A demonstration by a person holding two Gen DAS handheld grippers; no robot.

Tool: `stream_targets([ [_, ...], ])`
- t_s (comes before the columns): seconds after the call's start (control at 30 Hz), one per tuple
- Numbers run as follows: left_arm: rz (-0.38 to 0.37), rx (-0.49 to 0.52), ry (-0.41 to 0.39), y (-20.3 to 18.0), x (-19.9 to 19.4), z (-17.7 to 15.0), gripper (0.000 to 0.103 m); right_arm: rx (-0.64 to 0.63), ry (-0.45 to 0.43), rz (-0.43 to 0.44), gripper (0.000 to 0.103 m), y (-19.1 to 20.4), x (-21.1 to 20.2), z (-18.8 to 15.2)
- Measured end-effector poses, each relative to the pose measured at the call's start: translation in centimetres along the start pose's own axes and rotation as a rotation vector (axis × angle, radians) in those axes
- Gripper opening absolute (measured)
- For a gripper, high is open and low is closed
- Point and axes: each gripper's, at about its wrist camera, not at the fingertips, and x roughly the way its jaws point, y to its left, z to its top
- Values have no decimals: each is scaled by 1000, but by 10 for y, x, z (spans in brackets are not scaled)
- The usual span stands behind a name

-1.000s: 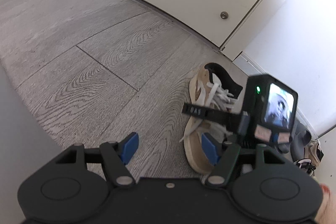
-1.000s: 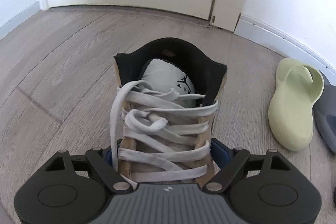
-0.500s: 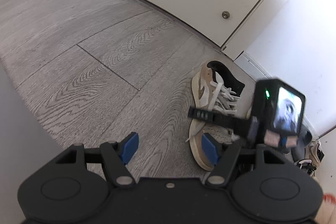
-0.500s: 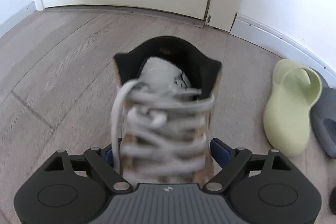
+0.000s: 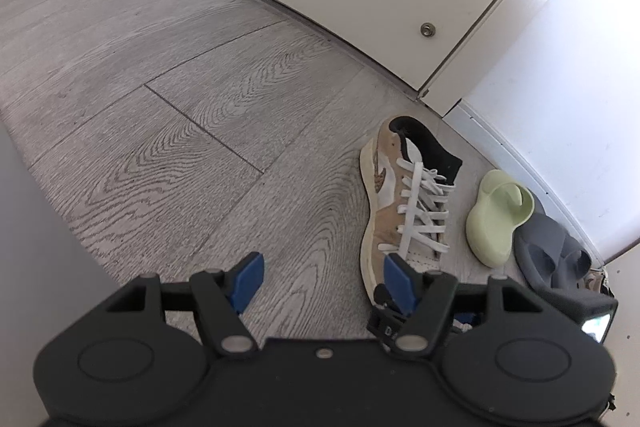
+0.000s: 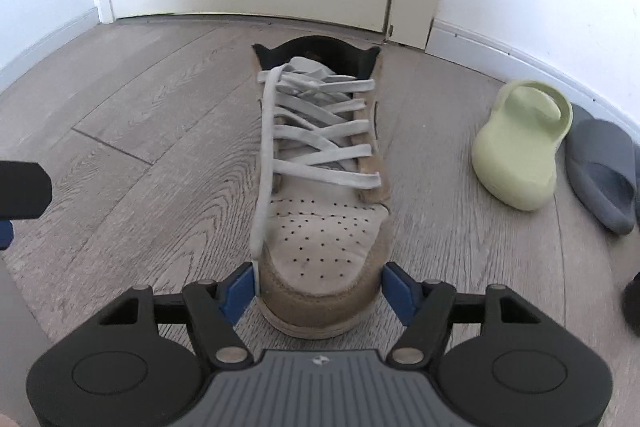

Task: Organize scattered shoes
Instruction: 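Set the tan sneaker down by the door while the right gripper straightens it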

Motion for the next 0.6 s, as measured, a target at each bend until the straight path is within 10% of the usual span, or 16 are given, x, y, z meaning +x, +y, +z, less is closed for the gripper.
stream_targets([
  [0.6,207,-36,-71,21,93,59,67,249,-45,-30,69,-6,85,102],
])
